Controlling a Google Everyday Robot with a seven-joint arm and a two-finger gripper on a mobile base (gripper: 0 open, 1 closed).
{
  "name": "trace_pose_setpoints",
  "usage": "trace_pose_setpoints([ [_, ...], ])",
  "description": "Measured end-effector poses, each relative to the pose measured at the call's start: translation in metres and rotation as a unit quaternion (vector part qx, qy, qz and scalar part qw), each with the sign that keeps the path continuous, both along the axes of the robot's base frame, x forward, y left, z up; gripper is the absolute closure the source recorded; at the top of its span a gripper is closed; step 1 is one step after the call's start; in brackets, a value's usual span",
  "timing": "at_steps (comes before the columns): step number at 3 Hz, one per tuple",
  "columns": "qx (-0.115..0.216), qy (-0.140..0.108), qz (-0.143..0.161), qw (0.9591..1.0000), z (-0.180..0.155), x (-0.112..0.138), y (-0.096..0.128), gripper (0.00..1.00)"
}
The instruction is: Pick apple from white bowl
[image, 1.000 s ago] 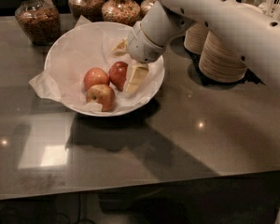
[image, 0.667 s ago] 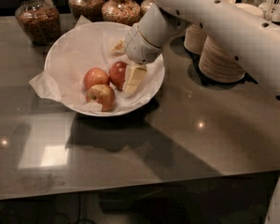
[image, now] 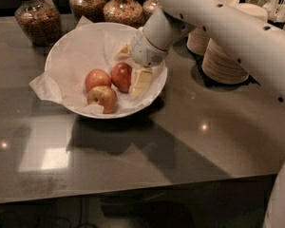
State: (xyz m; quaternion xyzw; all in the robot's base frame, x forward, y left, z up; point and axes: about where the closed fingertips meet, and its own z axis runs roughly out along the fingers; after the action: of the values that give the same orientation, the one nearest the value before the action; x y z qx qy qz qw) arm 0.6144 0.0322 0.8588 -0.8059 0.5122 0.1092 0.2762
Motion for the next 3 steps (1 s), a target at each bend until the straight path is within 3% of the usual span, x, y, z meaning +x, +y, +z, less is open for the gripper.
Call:
trace_pose_setpoints([
  [1,-0.001,0.002,-0.001,1.0,-0.002,0.0016,-0.0008,0.24],
  [3,-0.002,0.008,0.002,1.0,-0.0071,0.0036,0.0022,0.65],
])
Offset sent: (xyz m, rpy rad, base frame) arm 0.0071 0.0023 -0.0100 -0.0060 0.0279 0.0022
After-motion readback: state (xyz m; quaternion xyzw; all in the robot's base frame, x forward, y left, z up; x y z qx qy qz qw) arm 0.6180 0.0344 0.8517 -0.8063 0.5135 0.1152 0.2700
